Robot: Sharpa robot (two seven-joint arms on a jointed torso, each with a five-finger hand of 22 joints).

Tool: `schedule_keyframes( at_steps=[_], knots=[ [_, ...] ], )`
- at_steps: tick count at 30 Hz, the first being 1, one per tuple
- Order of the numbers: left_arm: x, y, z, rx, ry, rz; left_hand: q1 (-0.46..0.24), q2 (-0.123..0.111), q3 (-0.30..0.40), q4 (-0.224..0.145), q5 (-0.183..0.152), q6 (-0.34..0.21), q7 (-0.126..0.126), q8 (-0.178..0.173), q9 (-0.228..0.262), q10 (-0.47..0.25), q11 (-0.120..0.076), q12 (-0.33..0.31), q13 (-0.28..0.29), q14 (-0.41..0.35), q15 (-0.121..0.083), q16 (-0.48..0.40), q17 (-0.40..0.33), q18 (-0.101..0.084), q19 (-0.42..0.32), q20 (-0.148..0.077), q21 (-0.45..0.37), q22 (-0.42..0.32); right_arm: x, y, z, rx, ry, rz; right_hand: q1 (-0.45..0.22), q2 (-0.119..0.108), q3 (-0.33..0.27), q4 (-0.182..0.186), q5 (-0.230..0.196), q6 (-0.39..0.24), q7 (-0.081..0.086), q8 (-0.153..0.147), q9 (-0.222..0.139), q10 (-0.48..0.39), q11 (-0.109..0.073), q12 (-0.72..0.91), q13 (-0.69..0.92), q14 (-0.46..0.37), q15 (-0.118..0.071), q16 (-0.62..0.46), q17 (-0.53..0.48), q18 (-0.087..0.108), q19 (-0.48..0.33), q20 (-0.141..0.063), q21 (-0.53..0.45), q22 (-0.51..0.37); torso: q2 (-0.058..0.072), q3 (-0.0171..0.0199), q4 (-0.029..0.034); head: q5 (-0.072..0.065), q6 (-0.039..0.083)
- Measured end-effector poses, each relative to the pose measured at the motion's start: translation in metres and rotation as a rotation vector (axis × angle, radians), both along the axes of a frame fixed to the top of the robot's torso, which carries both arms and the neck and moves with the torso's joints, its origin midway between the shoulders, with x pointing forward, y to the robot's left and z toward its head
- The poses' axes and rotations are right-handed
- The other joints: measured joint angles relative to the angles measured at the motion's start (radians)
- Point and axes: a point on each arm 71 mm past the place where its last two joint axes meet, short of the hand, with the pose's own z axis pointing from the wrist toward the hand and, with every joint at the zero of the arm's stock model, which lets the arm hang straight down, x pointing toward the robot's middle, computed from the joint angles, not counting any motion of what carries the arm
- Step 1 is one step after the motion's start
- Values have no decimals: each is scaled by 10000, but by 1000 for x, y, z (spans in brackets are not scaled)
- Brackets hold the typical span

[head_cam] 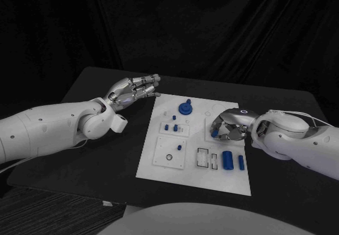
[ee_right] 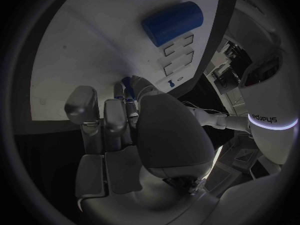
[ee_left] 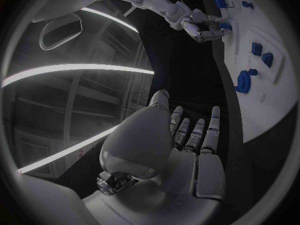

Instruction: Assemble the parts on the task board

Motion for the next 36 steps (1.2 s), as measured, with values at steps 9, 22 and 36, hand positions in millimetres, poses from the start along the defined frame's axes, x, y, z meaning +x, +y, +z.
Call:
schedule_keyframes(
  at_steps=[9,22,36],
  knots=[
    [0,0,0,0,7,2,44,44,56,55,60,30,31,0,4,0,0,0,0,0,0,0,0,0,0,0,0,-25,-5,-3,5,333,-248,-1,239,50,287,-207,-361,256,37,239,72,594,-90,70,23,-86,28,-117,-151,0,-69,40,-149,-1,-3,-2,5,53,0],
    [0,-1,-1,3,16,-10,67,67,110,55,109,93,77,40,8,53,52,45,9,0,0,0,0,0,0,0,0,-43,-13,16,59,1475,-1319,306,317,23,428,-291,-383,302,28,243,71,769,-90,70,-8,-217,1,-349,-434,0,-176,4,-292,7,-12,-6,-2,177,0],
    [0,-4,-3,0,31,-26,118,118,372,124,147,209,137,40,7,114,113,117,7,-164,19,77,-1,-236,-1033,-22,-517,-1238,-25,75,70,2244,-308,1124,317,19,523,-388,-306,318,38,243,70,841,-90,17,-49,-217,1,-350,-478,-1,-211,40,-388,5,-15,0,-8,639,0]
  ],
)
